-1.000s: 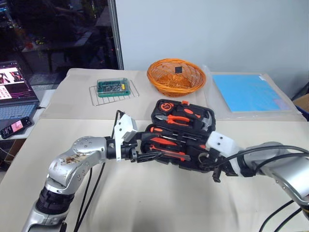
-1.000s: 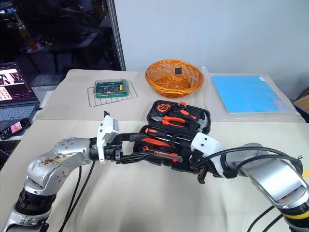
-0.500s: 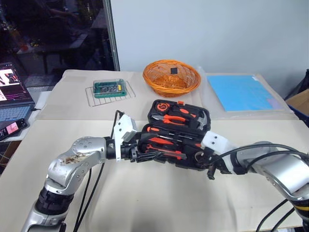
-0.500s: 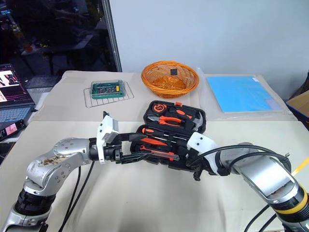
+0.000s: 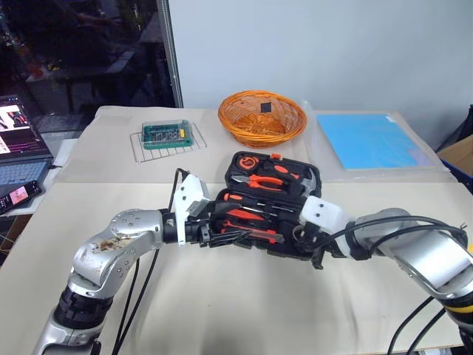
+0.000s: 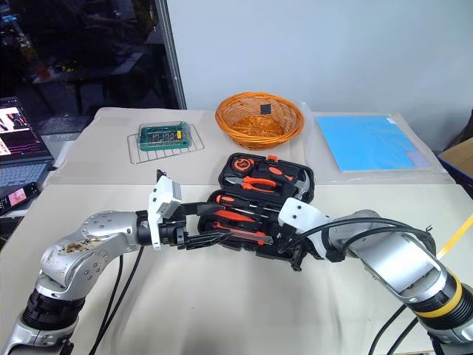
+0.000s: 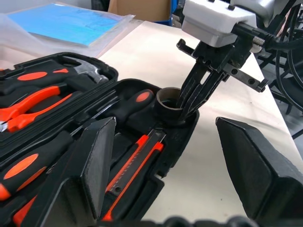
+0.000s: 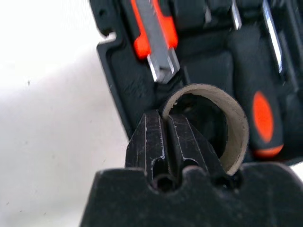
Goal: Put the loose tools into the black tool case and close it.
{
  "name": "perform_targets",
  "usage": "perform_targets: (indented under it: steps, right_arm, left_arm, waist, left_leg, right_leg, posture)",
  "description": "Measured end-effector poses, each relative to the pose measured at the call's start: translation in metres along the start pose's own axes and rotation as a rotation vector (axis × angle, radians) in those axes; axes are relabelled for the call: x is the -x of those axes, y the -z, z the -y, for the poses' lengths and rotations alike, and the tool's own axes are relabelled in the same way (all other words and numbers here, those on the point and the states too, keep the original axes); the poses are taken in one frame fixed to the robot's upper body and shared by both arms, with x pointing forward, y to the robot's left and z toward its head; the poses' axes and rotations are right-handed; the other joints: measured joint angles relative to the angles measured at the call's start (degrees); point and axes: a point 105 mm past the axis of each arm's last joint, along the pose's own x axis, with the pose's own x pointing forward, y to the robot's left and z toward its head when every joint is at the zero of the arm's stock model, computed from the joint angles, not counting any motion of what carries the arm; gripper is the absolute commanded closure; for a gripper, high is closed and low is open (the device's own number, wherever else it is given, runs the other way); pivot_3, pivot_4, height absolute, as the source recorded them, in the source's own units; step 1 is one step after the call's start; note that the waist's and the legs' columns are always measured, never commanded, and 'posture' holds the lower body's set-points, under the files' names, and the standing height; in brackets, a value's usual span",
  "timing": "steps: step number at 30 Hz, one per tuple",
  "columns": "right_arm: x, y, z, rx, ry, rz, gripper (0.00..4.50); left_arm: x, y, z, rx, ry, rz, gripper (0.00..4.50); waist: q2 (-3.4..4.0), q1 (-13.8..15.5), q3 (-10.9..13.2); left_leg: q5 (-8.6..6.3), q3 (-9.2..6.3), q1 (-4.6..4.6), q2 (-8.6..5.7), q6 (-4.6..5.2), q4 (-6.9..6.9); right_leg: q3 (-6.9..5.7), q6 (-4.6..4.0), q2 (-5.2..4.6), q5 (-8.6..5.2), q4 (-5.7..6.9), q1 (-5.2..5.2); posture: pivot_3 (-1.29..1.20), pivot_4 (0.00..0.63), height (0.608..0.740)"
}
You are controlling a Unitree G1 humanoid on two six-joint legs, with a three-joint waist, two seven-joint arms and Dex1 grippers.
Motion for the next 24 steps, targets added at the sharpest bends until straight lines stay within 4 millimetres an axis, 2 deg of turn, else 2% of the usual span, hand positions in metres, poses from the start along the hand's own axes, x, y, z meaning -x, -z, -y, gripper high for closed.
perform_targets:
  steps: [7,13,19,24]
  right_arm:
    - [-0.003,0.005,-0.004,-0.001,-0.021,-0.013,4.48]
    - [-0.006,0.022,-0.010,-0.033,-0.036,-0.043,4.48]
    - [-0.004,0.027,-0.011,-0.048,-0.036,-0.033,4.48]
    - [-0.001,0.029,-0.009,-0.070,-0.042,-0.021,3.00]
  left_arm:
    - [0.000,0.000,0.000,-0.001,-0.001,-0.001,0.88]
    - [0.001,0.000,0.000,-0.002,-0.001,-0.004,0.88]
    - [0.001,0.000,0.000,-0.002,-0.001,-0.005,0.88]
    - [0.001,0.000,0.000,-0.002,0.002,-0.005,0.88]
  waist:
    - [0.00,0.3,0.0]
    - [0.00,0.3,0.0]
    - [0.00,0.6,0.0]
    - [0.00,0.8,0.0]
  left_leg:
    - [-0.01,0.01,-0.19,-0.11,-0.01,0.01]
    - [-0.09,-0.06,-0.05,-0.12,0.14,0.02]
    - [-0.09,-0.15,0.02,-0.12,0.13,0.02]
    - [-0.09,-0.18,-0.02,-0.12,0.13,0.01]
  right_leg:
    - [-0.09,0.15,-0.15,-0.13,-0.09,-0.05]
    - [-0.22,0.16,-0.18,-0.15,-0.09,0.12]
    - [-0.32,0.15,-0.20,-0.17,-0.09,0.23]
    - [-0.37,0.13,-0.21,-0.21,-0.10,0.22]
  posture:
    - [0.00,0.150,0.740]
    - [0.00,0.150,0.740]
    - [0.00,0.150,0.740]
    - [0.00,0.150,0.740]
